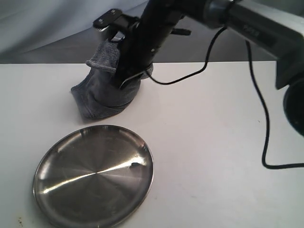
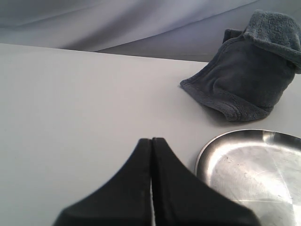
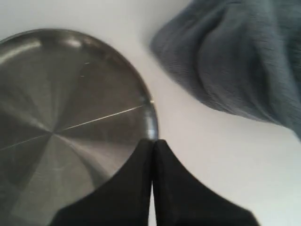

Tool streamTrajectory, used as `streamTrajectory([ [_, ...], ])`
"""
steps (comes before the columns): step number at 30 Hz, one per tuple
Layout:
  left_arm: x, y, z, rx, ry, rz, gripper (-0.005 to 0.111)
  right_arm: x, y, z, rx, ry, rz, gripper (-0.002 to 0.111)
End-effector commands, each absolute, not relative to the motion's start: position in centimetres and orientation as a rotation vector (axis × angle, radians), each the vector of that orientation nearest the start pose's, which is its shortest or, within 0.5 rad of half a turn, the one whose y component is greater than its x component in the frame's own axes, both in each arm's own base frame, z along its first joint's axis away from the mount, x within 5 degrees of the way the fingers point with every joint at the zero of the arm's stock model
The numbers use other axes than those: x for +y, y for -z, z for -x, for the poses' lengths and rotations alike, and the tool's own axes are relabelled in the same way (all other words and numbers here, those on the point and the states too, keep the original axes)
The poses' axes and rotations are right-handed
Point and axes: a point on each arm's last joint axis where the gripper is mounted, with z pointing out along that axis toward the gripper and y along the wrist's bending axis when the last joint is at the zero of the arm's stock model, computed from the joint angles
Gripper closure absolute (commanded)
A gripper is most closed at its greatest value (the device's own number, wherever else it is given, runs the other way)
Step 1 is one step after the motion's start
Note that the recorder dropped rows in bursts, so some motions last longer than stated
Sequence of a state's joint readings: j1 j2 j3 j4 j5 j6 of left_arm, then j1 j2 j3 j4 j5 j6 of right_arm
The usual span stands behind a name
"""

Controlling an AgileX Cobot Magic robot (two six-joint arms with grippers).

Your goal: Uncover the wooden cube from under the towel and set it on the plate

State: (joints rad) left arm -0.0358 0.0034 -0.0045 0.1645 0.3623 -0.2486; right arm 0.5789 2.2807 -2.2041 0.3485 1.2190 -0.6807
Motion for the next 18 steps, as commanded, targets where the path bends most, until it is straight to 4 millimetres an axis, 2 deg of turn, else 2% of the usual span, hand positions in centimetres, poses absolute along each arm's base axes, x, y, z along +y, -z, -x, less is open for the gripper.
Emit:
streamTrajectory([
  [1,0.3,-18.2,-5.3,1.832,0.047,0.095,0.107,32.8,-24.1,-39.2,2.139,-0.452,1.57,0.108],
  [4,0.3,-18.2,-5.3,1.832,0.047,0.095,0.107,35.2,-24.3,-40.4,1.967,-0.412,1.379,0.108],
  [5,0.3,-18.2,-5.3,1.832,0.047,0.095,0.107,35.7,-24.9,-41.0,1.903,-0.405,1.275,0.108],
  [8,0.3,-18.2,-5.3,1.832,0.047,0.095,0.107,35.8,-26.3,-42.2,1.83,-0.427,1.066,0.108],
  [11,0.3,-18.2,-5.3,1.832,0.047,0.095,0.107,33.4,-27.6,-44.0,1.847,-0.436,0.915,0.108],
  [14,0.3,-18.2,-5.3,1.832,0.047,0.095,0.107,29.4,-28.6,-45.6,1.977,-0.464,0.799,0.108],
  [18,0.3,-18.2,-5.3,1.832,0.047,0.095,0.107,25.4,-28.9,-45.9,2.125,-0.376,0.904,0.108],
])
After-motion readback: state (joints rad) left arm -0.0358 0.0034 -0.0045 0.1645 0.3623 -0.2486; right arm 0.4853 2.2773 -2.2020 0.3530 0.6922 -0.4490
